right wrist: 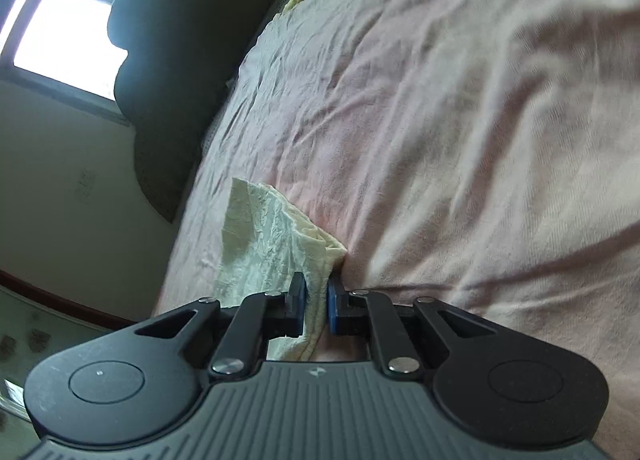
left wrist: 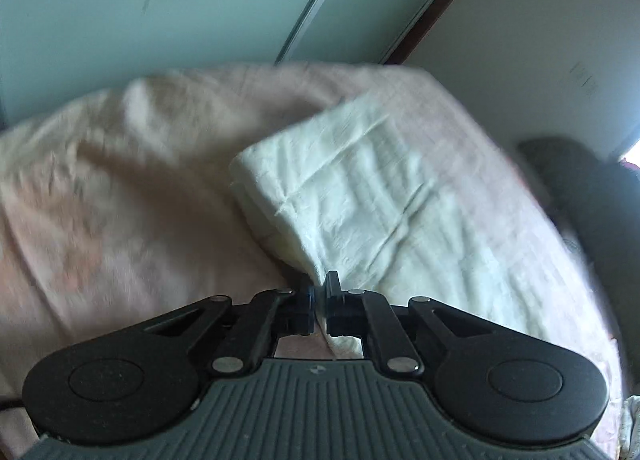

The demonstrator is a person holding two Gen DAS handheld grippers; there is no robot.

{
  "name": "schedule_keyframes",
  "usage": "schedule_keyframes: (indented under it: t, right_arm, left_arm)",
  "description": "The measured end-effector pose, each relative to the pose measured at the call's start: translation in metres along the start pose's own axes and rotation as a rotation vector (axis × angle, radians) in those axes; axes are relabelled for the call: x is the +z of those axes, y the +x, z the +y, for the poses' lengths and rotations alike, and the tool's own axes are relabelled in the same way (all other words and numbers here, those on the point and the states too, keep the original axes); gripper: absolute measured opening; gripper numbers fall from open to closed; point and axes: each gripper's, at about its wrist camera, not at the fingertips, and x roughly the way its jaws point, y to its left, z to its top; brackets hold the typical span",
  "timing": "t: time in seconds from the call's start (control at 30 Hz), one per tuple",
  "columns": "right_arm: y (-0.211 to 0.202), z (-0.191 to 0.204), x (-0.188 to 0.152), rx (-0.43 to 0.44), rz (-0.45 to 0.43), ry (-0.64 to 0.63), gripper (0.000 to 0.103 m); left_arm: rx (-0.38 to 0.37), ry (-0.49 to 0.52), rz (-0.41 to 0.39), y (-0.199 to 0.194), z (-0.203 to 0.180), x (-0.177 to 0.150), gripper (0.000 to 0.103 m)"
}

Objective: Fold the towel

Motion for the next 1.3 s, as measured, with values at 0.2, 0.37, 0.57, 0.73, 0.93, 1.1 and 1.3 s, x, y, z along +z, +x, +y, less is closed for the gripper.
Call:
schedule_keyframes:
  t: [0.2,0.37,0.57,0.73,0.93,1.1,1.3]
  right_arm:
    - [0.0,0.0,0.003,0.01,0.026,0.01,0.011]
    - [-0.001,-0.008,0.004,0.054,0.034,0.021,0.011]
    - [-0.007,-0.021,0.002,0.092,0.026,0.057,0.012]
    - [-0.011,-0.034,0.001,0.15,0.018,0.138,0.013]
    - [-0.013,-0.032,-0.002,0.141,0.028,0.108,0.014]
    - [-0.011,-0.027,-0.001,0.138,0.048,0.096,0.014]
    - [-0.001,-0.013,0.001,0.116,0.042,0.068,0.015]
  left_arm:
    - [0.155,0.327,-0.069,-0.016,-0.036,-0.006,0.046]
    - [0.228,0.482,-0.18,-0.06,-0.062,-0.018,0.067]
    - [0.154,0.615,-0.214,-0.061,-0.118,-0.04,0.075]
    - [0.054,0.706,-0.177,-0.049,-0.168,-0.065,0.075]
    - [-0.029,0.8,-0.143,-0.033,-0.218,-0.103,0.075]
    - [-0.055,0.832,-0.112,-0.02,-0.243,-0.123,0.075]
    - [-0.121,0.855,-0.079,-0.016,-0.261,-0.138,0.079]
